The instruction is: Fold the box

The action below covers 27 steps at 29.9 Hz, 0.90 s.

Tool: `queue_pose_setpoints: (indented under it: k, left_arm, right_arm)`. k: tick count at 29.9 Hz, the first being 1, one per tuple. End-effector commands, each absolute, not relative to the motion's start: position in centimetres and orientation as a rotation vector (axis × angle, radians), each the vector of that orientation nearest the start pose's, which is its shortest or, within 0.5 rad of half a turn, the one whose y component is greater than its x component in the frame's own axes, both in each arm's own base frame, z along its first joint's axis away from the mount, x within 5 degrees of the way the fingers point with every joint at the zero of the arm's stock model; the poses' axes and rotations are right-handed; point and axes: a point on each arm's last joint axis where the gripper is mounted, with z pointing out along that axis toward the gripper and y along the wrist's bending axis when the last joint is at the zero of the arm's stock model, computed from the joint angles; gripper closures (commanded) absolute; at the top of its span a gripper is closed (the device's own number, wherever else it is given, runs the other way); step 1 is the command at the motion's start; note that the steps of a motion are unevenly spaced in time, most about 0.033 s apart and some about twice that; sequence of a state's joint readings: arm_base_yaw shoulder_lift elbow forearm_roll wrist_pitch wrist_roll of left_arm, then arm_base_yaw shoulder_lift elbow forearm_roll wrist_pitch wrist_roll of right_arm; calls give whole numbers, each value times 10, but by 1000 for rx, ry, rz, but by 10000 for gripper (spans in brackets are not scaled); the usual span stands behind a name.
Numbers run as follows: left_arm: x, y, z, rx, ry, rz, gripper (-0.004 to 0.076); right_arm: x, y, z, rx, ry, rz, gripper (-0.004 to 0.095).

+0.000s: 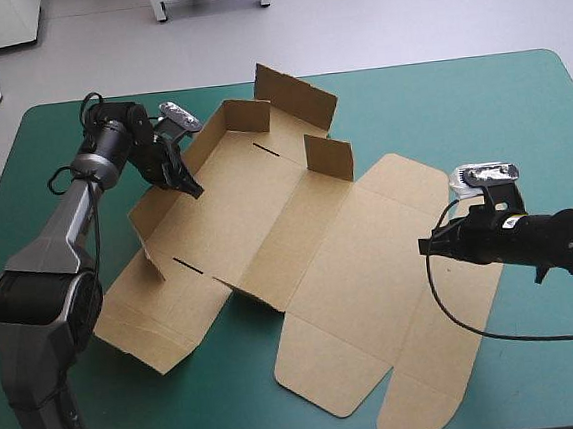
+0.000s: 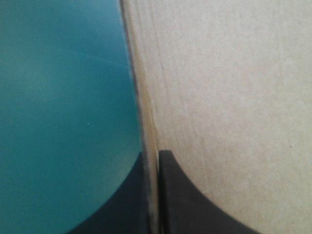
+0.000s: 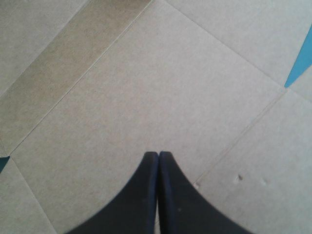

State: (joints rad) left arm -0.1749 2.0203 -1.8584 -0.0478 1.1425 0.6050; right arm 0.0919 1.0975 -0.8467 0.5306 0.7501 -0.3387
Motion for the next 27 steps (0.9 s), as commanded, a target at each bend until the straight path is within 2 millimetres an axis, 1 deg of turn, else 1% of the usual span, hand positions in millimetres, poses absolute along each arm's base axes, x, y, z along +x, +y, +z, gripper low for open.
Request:
queue_pose_setpoints:
  k: [1, 7, 11, 15, 17, 19, 23, 25, 27]
  left_arm:
    - [423, -95, 324, 1058, 2405, 143, 733]
    - [418, -118, 347, 1093, 2252, 302, 733]
    - [415, -130, 356, 1133, 2167, 382, 733]
    - [408, -143, 364, 1170, 2116, 403, 733]
    - [405, -147, 368, 1190, 2094, 419, 733]
    - [398, -151, 375, 1209, 2070, 445, 733]
    - [383, -155, 393, 1210, 2027, 437, 733]
    - [375, -158, 401, 1237, 1987, 439, 733]
    - [369, -162, 404, 1248, 1953, 432, 733]
  right_arm:
    - [211, 52, 325, -178, 2316, 513, 927]
    - [211, 52, 325, -178, 2316, 513, 925]
    - [210, 52, 324, -183, 2325, 518, 925]
    - [210, 52, 324, -183, 2325, 518, 925]
    - [210, 52, 324, -183, 2325, 518, 925]
    - [210, 52, 324, -183, 2325, 518, 925]
    - [210, 52, 324, -183, 2325, 518, 925]
    - [210, 52, 324, -184, 2327, 518, 925]
    - [210, 52, 324, -186, 2332, 521, 925]
